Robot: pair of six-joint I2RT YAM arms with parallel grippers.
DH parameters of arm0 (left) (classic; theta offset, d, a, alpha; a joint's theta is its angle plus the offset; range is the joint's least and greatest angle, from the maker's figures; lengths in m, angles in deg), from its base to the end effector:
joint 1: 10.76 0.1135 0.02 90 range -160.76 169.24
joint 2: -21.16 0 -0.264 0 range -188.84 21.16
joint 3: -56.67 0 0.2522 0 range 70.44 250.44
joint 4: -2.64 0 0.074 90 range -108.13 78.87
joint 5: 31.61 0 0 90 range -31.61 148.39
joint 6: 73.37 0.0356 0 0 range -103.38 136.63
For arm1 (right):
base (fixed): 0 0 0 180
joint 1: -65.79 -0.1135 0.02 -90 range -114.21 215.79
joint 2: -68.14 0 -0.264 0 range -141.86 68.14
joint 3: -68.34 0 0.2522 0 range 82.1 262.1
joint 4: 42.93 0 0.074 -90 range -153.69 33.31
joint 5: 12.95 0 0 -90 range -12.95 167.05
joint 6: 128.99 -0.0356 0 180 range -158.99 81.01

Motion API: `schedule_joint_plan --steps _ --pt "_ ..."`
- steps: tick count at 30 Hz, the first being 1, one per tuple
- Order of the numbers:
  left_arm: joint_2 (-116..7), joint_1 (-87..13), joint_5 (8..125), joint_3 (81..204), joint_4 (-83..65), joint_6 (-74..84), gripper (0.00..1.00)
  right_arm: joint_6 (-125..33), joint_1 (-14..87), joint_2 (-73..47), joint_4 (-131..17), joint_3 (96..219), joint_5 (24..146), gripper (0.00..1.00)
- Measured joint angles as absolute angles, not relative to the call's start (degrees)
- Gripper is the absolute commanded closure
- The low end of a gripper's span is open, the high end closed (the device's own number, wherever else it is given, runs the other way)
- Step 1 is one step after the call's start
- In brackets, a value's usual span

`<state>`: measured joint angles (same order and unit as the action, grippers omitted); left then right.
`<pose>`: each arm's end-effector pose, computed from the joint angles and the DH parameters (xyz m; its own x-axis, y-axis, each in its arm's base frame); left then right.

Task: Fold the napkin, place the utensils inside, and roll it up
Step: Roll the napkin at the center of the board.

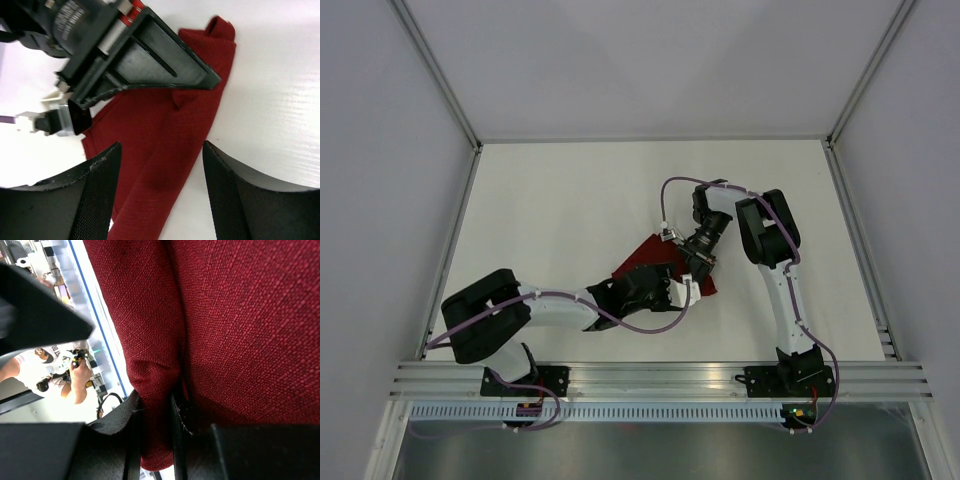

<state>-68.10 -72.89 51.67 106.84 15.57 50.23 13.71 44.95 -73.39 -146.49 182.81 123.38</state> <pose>0.1488 -0.2725 0.1702 0.2870 0.6329 -0.7191 0.8044 0.2483 0.5397 0.3526 0.1618 0.0882 -0.5846 -0.8102 -0.0422 -0.4465 0.2778 0.8506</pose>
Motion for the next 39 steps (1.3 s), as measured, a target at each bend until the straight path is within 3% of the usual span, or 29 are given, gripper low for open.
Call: schedule_joint_plan --steps 12,14,17,18,22,24,30,35,39 --pt "-74.81 -70.27 53.85 107.82 14.96 51.08 0.19 14.02 45.41 -73.7 -147.04 182.83 123.36 0.8" --pt "-75.57 -69.48 54.29 108.63 14.87 51.06 0.23 14.11 45.41 -73.7 -147.06 182.83 123.36 0.8" --pt "-76.95 -68.61 55.62 110.27 13.82 50.86 0.42 14.24 45.41 -73.7 -147.1 182.83 123.34 0.8" --pt "-77.47 -68.43 56.17 110.82 13.32 50.65 0.56 14.24 45.45 -73.7 -147.13 182.83 123.29 0.8" --pt "-78.96 -68.11 58.92 113.5 9.45 49.84 0.86 14.35 45.91 -73.7 -147.19 182.81 122.96 0.77" --pt "-79.2 -68.0 59.91 114.79 7.49 49.68 0.95 14.44 46.44 -73.68 -147.23 182.81 122.7 0.72" --pt "-79.55 -67.82 61.44 115.87 7.09 47.26 0.98 14.54 47.46 -71.78 -146.88 181.15 123.23 0.47" --pt "-79.66 -66.99 63.32 116.17 7.33 43.43 0.98 15.27 47.42 -67.45 -144.35 177.93 123.36 0.37" --pt "-80.03 -66.34 64.41 116.24 8.62 39.94 0.98 16.18 47.73 -63.43 -140.35 175.92 122.59 0.36"
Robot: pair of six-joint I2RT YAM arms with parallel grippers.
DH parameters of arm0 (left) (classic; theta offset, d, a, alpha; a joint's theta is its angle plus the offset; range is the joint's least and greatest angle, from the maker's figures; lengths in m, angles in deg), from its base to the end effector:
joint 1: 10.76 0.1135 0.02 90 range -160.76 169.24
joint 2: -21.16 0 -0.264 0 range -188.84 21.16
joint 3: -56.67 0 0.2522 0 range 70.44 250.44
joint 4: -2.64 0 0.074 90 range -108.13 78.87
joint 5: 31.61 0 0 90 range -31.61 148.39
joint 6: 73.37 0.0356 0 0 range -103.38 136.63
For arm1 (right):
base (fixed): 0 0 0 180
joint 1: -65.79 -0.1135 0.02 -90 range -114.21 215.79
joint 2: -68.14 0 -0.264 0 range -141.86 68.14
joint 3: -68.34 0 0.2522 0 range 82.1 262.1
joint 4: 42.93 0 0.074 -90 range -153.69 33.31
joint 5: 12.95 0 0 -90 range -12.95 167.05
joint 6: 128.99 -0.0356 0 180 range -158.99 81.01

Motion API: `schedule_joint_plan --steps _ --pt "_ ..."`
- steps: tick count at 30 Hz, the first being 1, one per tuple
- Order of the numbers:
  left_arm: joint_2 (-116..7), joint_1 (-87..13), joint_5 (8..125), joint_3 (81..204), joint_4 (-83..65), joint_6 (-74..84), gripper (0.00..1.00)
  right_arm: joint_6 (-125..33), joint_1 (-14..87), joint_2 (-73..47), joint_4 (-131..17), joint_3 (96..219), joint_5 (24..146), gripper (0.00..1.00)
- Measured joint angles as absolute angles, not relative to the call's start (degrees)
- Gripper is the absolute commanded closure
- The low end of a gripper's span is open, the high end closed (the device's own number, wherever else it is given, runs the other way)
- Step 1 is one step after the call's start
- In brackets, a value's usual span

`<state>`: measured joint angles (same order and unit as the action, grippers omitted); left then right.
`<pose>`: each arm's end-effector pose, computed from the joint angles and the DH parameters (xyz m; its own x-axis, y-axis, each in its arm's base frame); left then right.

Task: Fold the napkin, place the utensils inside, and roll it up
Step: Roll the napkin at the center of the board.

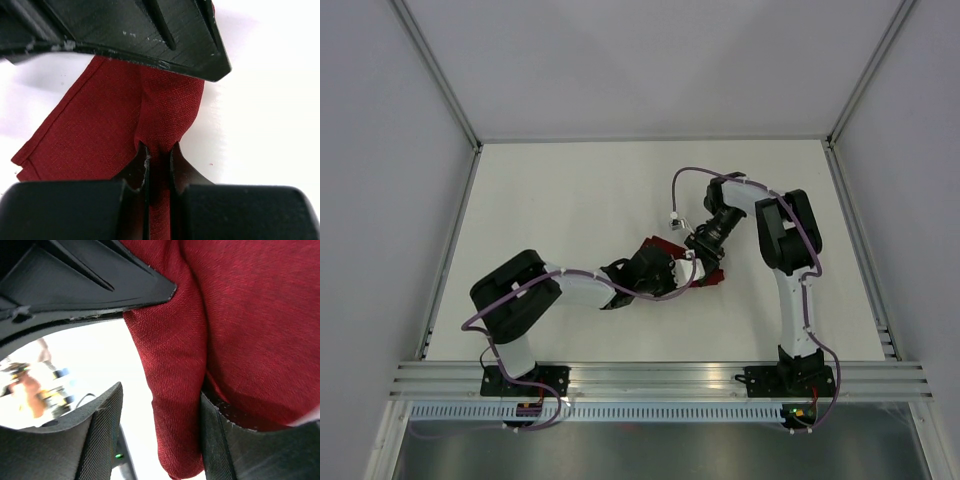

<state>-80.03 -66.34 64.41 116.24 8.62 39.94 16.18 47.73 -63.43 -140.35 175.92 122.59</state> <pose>0.1940 -0.2897 0.1412 0.0412 0.6361 -0.7705 0.9280 0.2615 0.2655 0.3477 0.1401 0.1240 -0.5755 -0.7924 -0.2024 -0.5881 0.2290 0.7757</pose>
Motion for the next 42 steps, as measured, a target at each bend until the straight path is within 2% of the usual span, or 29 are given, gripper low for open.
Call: schedule_joint_plan --steps 6,12,17,23,27,32,42 --pt "-80.38 -65.37 67.23 116.24 9.61 36.04 0.98 14.28 49.89 -55.47 -131.58 172.4 122.66 0.36" --pt "-81.21 -62.01 77.04 117.61 7.92 32.05 0.98 9.58 55.2 -44.19 -121.53 167.66 124.45 0.35" --pt "-84.47 -57.79 86.92 121.59 4.73 28.18 0.98 4.91 59.66 -31.71 -108.18 156.99 125.28 0.32" --pt "-89.43 -54.97 97.89 126.79 1.98 24.92 0.98 1.23 59.53 -14.97 -91.89 140.21 123.88 0.29" --pt "-92.27 -53.13 104.58 129.55 -0.1 23.0 0.98 2.35 57.65 -6.34 -82.78 130.7 120.03 0.25" --pt "-96.27 -51.65 111.34 134.33 -4.93 21.12 0.98 5.43 47.81 1.2 -74.17 119.51 112.71 0.23" --pt "-99.66 -51.45 115.62 139.1 -11.55 18.6 0.98 7.92 35.75 -1.27 -67.46 114.98 103.12 0.25"
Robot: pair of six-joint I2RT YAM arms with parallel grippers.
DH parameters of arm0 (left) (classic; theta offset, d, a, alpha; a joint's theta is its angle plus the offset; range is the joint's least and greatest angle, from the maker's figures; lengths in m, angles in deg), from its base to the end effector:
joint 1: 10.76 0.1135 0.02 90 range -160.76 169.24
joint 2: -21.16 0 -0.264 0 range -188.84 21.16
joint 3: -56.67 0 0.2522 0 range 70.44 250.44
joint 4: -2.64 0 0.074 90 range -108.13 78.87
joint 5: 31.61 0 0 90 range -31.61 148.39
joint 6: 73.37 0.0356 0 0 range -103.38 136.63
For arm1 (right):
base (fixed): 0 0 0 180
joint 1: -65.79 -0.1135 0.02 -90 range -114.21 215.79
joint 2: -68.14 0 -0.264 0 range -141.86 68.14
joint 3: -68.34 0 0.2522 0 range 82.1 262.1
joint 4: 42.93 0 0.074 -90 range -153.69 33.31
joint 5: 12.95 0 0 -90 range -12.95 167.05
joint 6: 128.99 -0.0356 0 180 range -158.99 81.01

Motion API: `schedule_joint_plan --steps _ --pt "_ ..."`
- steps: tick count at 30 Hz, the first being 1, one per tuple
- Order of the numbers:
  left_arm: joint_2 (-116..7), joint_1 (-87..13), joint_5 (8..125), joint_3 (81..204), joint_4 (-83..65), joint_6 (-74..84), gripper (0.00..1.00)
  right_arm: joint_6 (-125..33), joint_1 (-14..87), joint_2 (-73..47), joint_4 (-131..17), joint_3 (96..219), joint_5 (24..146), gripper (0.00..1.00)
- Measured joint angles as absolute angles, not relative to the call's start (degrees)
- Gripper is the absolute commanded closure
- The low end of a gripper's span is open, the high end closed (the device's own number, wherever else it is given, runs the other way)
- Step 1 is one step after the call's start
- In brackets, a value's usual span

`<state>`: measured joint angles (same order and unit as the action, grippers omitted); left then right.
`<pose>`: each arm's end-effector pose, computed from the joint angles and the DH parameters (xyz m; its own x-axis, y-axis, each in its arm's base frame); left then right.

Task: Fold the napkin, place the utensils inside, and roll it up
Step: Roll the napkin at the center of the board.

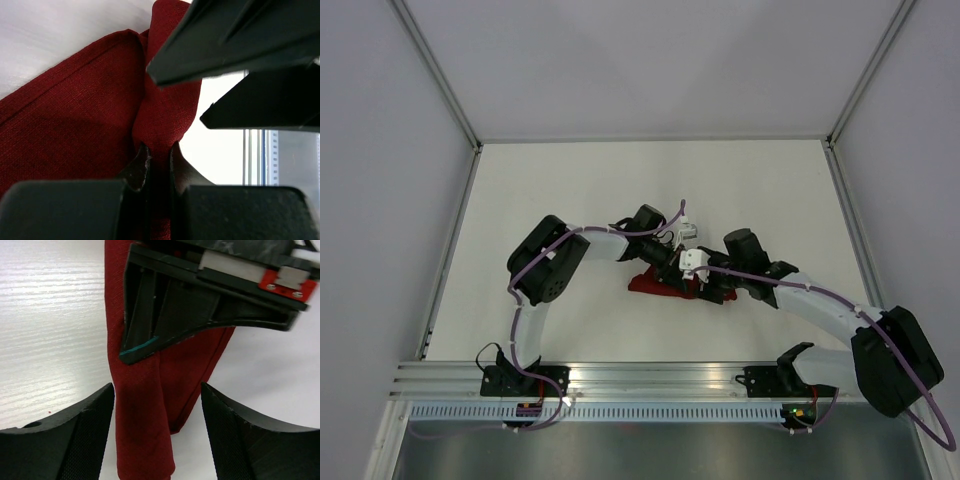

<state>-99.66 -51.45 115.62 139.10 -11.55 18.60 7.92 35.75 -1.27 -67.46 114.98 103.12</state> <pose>0.2911 -0.2897 0.1095 -0.5764 0.5201 -0.6303 0.7606 0.0595 -0.6465 0.1926 0.1295 0.1851 0.0822 -0.7102 -0.6991 -0.9480 0.1606 -0.2746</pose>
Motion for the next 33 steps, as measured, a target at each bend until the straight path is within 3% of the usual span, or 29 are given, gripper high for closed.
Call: schedule_joint_plan --steps 6,10,14,22,33 --pt "-100.21 -51.39 115.51 140.41 -13.67 17.88 0.98 7.99 31.99 -3.63 -66.19 113.87 99.95 0.31" --pt "-100.21 -51.41 115.33 140.65 -14.31 17.53 0.95 7.99 30.92 -5.64 -65.42 113.61 98.51 0.44" --pt "-100.14 -51.45 114.7 140.67 -14.39 17.29 0.78 8.01 30.74 -7.73 -64.99 113.61 97.48 0.58" --pt "-98.57 -51.89 111.14 140.1 -15.49 17.16 0.66 8.38 30.68 -9.29 -64.22 113.83 97.33 0.78" --pt "-94.7 -51.91 105.15 137.74 -16.6 17.18 0.62 9.1 30.65 -10.95 -64.44 115.14 98.0 0.83"
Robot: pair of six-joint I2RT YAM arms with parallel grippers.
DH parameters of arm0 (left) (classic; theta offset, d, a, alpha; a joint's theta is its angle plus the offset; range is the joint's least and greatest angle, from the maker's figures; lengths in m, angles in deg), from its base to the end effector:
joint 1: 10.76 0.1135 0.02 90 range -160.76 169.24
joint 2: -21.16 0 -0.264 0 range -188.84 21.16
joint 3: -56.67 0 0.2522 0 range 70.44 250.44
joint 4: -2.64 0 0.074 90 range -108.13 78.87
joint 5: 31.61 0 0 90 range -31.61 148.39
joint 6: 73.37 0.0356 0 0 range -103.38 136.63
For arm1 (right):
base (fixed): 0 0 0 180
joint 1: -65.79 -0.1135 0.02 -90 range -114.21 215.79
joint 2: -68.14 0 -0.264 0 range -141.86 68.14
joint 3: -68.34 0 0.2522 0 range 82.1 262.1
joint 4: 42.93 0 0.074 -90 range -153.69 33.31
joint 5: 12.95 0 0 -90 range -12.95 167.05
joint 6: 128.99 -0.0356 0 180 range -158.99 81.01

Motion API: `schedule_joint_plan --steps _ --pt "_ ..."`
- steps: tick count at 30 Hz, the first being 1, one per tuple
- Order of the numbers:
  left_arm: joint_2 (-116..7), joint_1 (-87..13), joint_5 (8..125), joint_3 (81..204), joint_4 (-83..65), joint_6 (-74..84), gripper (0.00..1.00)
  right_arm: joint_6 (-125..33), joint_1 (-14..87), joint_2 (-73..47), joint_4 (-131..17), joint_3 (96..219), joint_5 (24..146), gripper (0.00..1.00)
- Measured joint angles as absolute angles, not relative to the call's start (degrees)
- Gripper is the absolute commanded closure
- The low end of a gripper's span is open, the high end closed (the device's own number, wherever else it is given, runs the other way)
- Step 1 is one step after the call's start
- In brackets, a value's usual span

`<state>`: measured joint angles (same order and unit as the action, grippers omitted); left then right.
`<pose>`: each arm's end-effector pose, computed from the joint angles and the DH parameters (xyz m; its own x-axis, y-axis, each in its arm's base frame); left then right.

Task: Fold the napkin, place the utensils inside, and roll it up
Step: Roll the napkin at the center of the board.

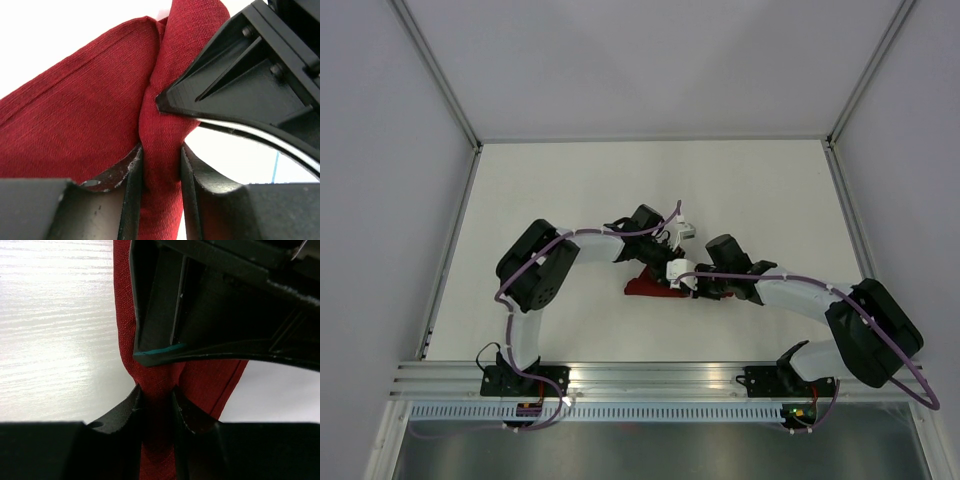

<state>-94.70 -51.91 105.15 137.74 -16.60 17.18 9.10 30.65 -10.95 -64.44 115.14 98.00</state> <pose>0.2842 -0.2828 0.1275 -0.6020 0.5348 -0.5930 0.7788 0.2292 -0.5839 0.1943 0.1523 0.1515 0.0878 -0.7881 -0.6092 -0.9655 0.0833 -0.2468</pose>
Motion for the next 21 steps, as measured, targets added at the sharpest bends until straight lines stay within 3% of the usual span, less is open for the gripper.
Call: schedule_joint_plan --steps 2,11,21 --pt "-94.02 -51.58 104.8 137.07 -16.58 17.18 0.56 9.26 30.65 -11.23 -64.42 115.36 98.16 0.84" --pt "-86.94 -46.55 101.46 131.08 -15.05 16.44 0.55 9.32 31.09 -12.48 -65.93 116.76 99.05 0.86" --pt "-69.71 -43.54 85.41 119.08 -1.34 10.06 0.55 11.4 35.29 -21.83 -79.0 128.43 105.74 0.86"
